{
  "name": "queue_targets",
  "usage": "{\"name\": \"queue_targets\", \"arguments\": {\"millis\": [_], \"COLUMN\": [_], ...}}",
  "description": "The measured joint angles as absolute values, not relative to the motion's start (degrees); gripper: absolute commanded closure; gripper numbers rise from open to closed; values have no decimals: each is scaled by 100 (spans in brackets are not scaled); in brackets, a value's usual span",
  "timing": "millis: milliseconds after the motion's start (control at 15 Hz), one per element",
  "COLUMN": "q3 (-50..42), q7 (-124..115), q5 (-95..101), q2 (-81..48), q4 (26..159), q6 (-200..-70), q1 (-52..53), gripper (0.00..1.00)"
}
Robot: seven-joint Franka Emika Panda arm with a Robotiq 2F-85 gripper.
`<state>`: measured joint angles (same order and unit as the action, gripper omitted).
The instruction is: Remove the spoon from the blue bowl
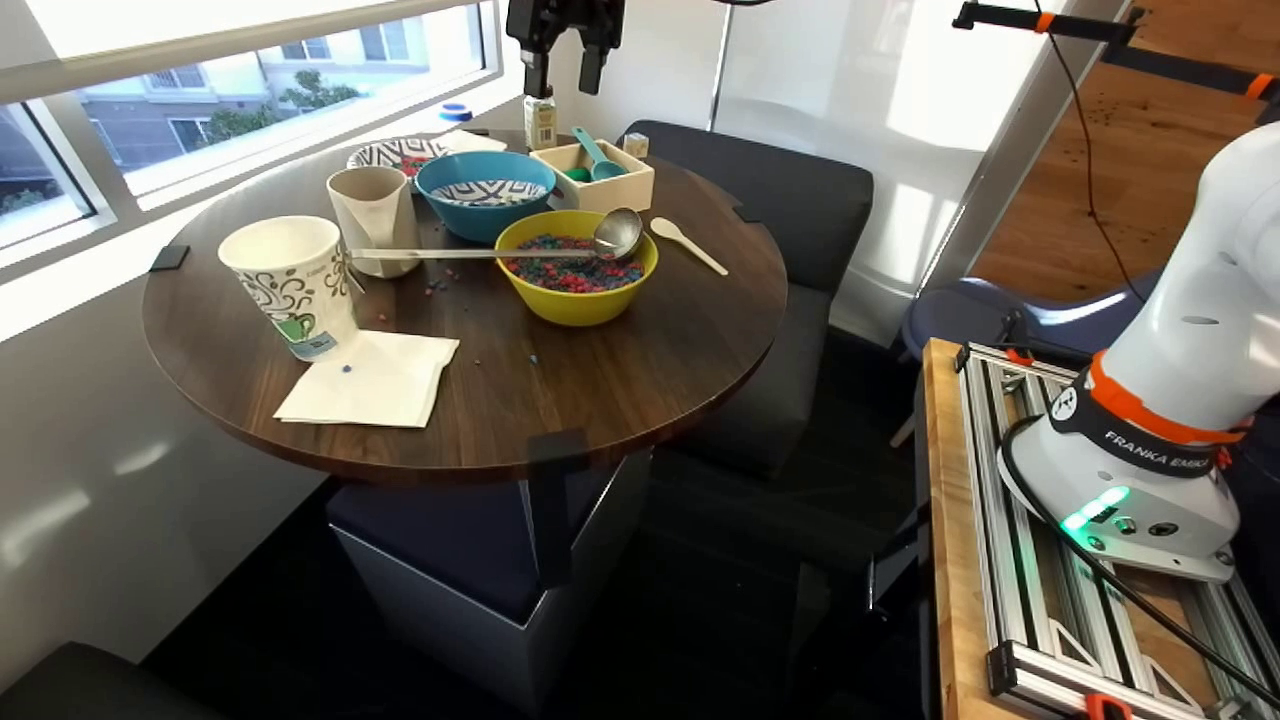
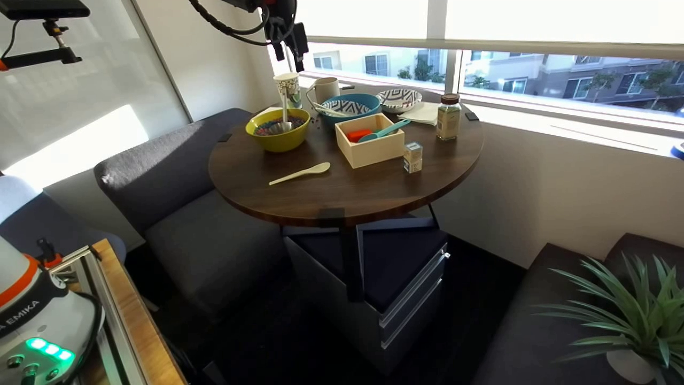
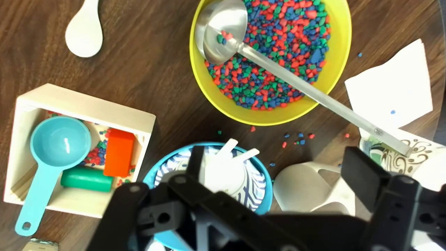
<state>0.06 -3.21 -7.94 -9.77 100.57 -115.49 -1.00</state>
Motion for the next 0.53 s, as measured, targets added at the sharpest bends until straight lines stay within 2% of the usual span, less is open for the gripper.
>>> {"name": "queue_targets", "arguments": {"millis": [533], "q3": [-4], "q7": [-692], "q5": [-804], "q2": [-2163], "q4": [9244], "q6": [-12020], "q1": [-107], "gripper": [0]}}
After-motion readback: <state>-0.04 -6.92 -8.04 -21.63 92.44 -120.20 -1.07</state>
